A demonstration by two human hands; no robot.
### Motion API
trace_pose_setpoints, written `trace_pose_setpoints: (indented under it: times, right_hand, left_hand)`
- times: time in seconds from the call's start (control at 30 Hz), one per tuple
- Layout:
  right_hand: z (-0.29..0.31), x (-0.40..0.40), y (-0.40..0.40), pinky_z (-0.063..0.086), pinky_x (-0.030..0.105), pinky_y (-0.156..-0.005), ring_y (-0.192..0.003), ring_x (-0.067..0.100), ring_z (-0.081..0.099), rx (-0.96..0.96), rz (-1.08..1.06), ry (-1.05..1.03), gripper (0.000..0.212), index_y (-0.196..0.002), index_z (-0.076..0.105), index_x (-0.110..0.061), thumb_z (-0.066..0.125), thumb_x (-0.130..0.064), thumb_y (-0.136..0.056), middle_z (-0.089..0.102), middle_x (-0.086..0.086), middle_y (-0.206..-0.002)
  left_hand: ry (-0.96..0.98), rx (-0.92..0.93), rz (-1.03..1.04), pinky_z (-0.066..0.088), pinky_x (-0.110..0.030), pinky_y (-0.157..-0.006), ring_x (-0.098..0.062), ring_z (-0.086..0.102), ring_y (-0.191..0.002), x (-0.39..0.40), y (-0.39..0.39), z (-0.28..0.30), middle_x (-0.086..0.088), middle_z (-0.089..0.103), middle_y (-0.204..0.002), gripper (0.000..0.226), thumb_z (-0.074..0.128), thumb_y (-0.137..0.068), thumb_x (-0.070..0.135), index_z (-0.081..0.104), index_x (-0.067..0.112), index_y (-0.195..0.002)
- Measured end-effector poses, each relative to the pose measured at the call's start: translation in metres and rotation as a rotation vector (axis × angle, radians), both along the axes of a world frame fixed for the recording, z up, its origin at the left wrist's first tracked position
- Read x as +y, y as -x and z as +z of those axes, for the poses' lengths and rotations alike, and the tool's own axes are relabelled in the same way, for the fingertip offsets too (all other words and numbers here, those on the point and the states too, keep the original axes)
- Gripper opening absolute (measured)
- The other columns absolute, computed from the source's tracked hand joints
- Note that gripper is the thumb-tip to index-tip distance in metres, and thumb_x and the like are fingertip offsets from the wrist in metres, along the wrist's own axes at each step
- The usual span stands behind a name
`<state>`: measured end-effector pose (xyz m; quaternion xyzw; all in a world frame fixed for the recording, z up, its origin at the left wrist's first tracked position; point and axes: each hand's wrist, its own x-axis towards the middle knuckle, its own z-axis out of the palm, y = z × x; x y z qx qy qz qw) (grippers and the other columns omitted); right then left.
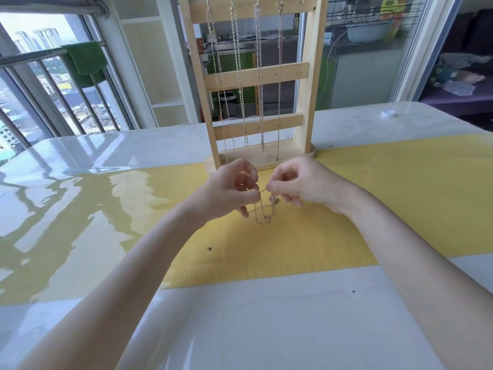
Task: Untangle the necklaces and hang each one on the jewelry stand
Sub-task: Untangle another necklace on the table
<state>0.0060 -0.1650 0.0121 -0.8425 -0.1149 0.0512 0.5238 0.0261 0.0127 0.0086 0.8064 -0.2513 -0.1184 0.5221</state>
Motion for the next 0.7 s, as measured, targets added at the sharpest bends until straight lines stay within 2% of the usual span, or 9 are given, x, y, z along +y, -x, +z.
trace_pose_setpoints:
  times: [0.2, 0.33, 0.43, 0.53, 0.7]
  right_hand:
    - [-0.001, -0.001, -0.007, 0.037, 0.019, -0.040, -0.042, 0.008, 0.043, -0.189, -0.147, -0.128, 0.013, -0.072, 0.064, -0.009, 0.072, -0.012, -0.082, 0.054, -0.009, -0.050]
    - [-0.002, 0.000, -0.006, 0.039, 0.020, -0.043, -0.050, 0.014, 0.047, -0.166, -0.099, -0.184, 0.015, -0.074, 0.070, -0.006, 0.072, -0.019, -0.082, 0.062, 0.004, -0.062]
    - [-0.004, 0.005, -0.005, 0.041, 0.019, -0.043, -0.046, 0.009, 0.049, -0.120, -0.073, -0.153, 0.011, -0.078, 0.072, -0.007, 0.074, -0.017, -0.078, 0.061, -0.005, -0.053]
    - [-0.007, 0.009, -0.004, 0.041, 0.018, -0.042, -0.050, 0.006, 0.052, -0.092, -0.051, -0.179, 0.003, -0.077, 0.071, -0.007, 0.073, -0.009, -0.079, 0.062, -0.007, -0.055]
    - [-0.004, 0.012, -0.003, 0.040, 0.020, -0.042, -0.052, 0.010, 0.052, -0.068, -0.062, -0.191, 0.014, -0.074, 0.063, -0.007, 0.063, -0.004, -0.087, 0.056, -0.003, -0.058]
  left_hand:
    - [0.246, 0.285, 0.106, 0.047, -0.019, -0.051, -0.008, 0.045, -0.053, -0.004, 0.002, -0.002, 0.002, 0.050, -0.077, 0.011, 0.050, -0.094, 0.004, 0.052, 0.014, -0.091]
    - [0.380, 0.397, 0.206, 0.045, -0.017, -0.046, -0.009, 0.047, -0.055, -0.004, 0.000, 0.001, 0.002, 0.051, -0.078, 0.010, 0.049, -0.095, 0.008, 0.053, 0.016, -0.091]
    - [0.365, 0.357, 0.227, 0.046, -0.018, -0.047, -0.007, 0.050, -0.053, -0.005, 0.001, 0.000, 0.004, 0.056, -0.074, 0.010, 0.054, -0.092, 0.006, 0.054, 0.016, -0.092]
    - [0.293, 0.254, 0.254, 0.046, -0.018, -0.050, -0.006, 0.049, -0.052, -0.007, 0.003, -0.001, 0.003, 0.057, -0.072, 0.012, 0.055, -0.091, 0.003, 0.055, 0.015, -0.093]
    - [0.241, 0.178, 0.238, 0.046, -0.015, -0.053, -0.004, 0.044, -0.049, -0.010, 0.005, 0.000, 0.001, 0.046, -0.068, 0.012, 0.052, -0.094, 0.007, 0.062, 0.009, -0.088]
